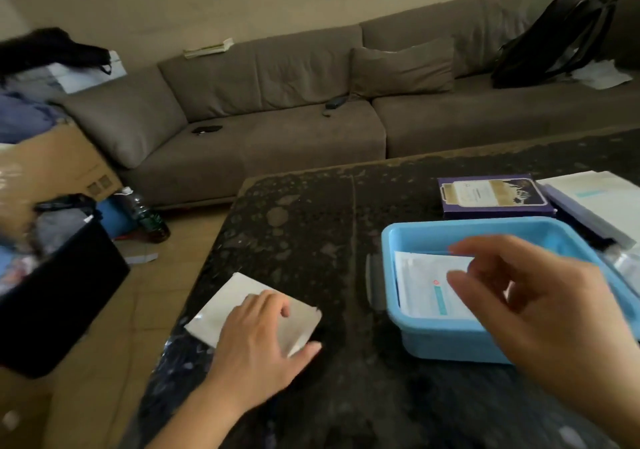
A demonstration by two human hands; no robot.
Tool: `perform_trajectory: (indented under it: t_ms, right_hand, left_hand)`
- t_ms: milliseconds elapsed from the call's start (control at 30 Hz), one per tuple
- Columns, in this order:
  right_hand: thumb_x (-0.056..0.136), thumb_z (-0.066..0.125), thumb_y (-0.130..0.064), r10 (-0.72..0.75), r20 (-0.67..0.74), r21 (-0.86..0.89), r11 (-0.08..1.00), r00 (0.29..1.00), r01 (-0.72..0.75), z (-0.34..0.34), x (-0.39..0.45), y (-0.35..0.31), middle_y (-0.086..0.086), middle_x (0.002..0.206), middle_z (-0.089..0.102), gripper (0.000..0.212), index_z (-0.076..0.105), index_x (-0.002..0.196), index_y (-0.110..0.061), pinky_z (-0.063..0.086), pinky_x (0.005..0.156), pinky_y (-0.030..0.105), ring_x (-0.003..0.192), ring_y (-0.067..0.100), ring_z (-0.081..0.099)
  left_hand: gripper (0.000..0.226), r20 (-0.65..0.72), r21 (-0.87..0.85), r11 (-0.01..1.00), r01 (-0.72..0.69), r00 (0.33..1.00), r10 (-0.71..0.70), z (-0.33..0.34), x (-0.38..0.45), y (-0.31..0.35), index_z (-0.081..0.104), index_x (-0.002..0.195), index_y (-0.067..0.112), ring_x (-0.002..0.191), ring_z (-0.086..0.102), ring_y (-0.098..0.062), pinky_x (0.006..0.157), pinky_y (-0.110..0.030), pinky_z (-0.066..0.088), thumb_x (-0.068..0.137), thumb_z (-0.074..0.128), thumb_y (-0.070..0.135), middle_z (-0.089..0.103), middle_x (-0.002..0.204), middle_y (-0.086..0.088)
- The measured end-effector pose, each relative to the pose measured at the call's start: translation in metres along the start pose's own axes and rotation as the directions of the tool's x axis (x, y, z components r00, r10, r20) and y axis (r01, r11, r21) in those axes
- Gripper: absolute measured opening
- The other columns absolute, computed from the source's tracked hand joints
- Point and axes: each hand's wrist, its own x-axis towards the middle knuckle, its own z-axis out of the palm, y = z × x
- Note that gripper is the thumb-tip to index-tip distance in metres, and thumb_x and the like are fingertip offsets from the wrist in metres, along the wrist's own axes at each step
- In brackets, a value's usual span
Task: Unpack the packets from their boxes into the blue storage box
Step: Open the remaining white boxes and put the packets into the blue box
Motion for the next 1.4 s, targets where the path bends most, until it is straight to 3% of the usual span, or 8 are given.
perform_trajectory:
  t_ms: [167, 300, 400, 500, 667, 900, 1200, 1400]
  right_hand:
    - [0.078, 0.076, -0.037, 0.117, 0.382, 0.114, 0.978, 0.917, -0.172, 0.088, -0.038, -0.016, -0.017, 0.063, 0.065, 0.010, 0.067, 0.079, -0.042, 0.042, 0.054, 0.006, 0.054, 0.002, 0.060]
    - [0.083, 0.073, -0.033, 0.290, 0.589, -0.016, 0.937, 0.754, -0.349, 0.149, -0.054, -0.009, -0.034, 0.073, 0.064, 0.016, 0.064, 0.075, -0.044, 0.045, 0.064, 0.005, 0.074, -0.008, 0.062]
    - [0.086, 0.071, -0.029, 0.358, 0.591, -0.026, 0.904, 0.723, -0.427, 0.181, -0.051, -0.014, -0.019, 0.071, 0.068, 0.008, 0.070, 0.082, -0.036, 0.044, 0.064, 0.003, 0.072, -0.010, 0.061]
    - [0.084, 0.072, -0.023, 0.461, 0.522, 0.105, 0.800, 0.718, -0.590, 0.208, -0.045, -0.024, -0.009, 0.062, 0.068, 0.008, 0.072, 0.076, -0.027, 0.047, 0.054, 0.013, 0.048, -0.001, 0.057]
    - [0.087, 0.071, -0.023, 0.597, 0.472, 0.301, 0.582, 0.648, -0.755, 0.233, -0.036, -0.046, 0.000, 0.065, 0.069, 0.010, 0.072, 0.077, -0.019, 0.045, 0.045, 0.017, 0.044, 0.008, 0.054]
    - [0.087, 0.070, -0.024, 0.672, 0.526, 0.291, 0.433, 0.521, -0.853, 0.245, -0.026, -0.053, 0.004, 0.060, 0.066, 0.016, 0.077, 0.076, -0.013, 0.041, 0.041, 0.019, 0.040, 0.013, 0.047]
    - [0.086, 0.068, -0.027, 0.670, 0.520, 0.135, 0.548, 0.529, -0.826, 0.260, -0.020, -0.043, 0.000, 0.080, 0.071, 0.018, 0.074, 0.100, -0.018, 0.045, 0.048, 0.021, 0.054, 0.011, 0.060]
    - [0.088, 0.069, -0.024, 0.673, 0.530, 0.195, 0.495, 0.515, -0.847, 0.253, -0.022, -0.050, 0.001, 0.074, 0.071, 0.013, 0.075, 0.085, -0.013, 0.044, 0.046, 0.018, 0.049, 0.009, 0.058]
  left_hand:
    - [0.051, 0.125, 0.146, 0.989, 0.036, 0.991, -0.054, 0.007, -0.045, -0.024, 0.033, 0.101, 0.040, 0.107, 0.044, -0.006, 0.091, -0.024, 0.040, 0.071, 0.058, 0.072, 0.042, 0.113, 0.020]
    - [0.033, 0.018, 0.055, 0.998, -0.015, 1.000, 0.014, 0.012, -0.054, -0.040, 0.056, 0.086, 0.028, 0.089, 0.060, -0.008, 0.066, -0.013, 0.043, 0.067, 0.081, 0.035, 0.059, 0.095, 0.014]
    - [0.014, -0.162, -0.060, 0.998, 0.018, 0.986, -0.027, 0.013, -0.057, -0.043, 0.063, 0.078, 0.023, 0.088, 0.061, -0.002, 0.061, -0.005, 0.040, 0.080, 0.074, 0.032, 0.065, 0.091, 0.014]
    - [0.032, -0.270, -0.161, 0.982, 0.094, 0.953, -0.136, 0.011, -0.059, -0.039, 0.067, 0.076, 0.020, 0.086, 0.065, -0.001, 0.060, 0.000, 0.040, 0.092, 0.054, 0.045, 0.070, 0.089, 0.013]
    - [0.039, -0.275, -0.268, 0.944, 0.190, 0.925, -0.264, 0.011, -0.063, -0.042, 0.066, 0.083, 0.024, 0.093, 0.066, 0.000, 0.057, -0.006, 0.051, 0.091, 0.048, 0.059, 0.073, 0.099, 0.011]
    - [0.037, -0.302, -0.278, 0.951, 0.139, 0.927, -0.223, 0.010, -0.061, -0.045, 0.069, 0.085, 0.022, 0.096, 0.069, -0.005, 0.057, -0.011, 0.055, 0.091, 0.053, 0.055, 0.075, 0.101, 0.009]
    - [0.033, -0.300, -0.283, 0.953, 0.110, 0.933, -0.197, 0.009, -0.065, -0.046, 0.068, 0.086, 0.022, 0.101, 0.066, -0.004, 0.059, -0.013, 0.057, 0.091, 0.056, 0.053, 0.074, 0.104, 0.007]
    - [0.041, -0.299, -0.271, 0.957, 0.105, 0.936, -0.187, 0.004, -0.061, -0.048, 0.068, 0.081, 0.020, 0.091, 0.071, -0.010, 0.052, -0.010, 0.053, 0.093, 0.052, 0.055, 0.075, 0.098, 0.005]
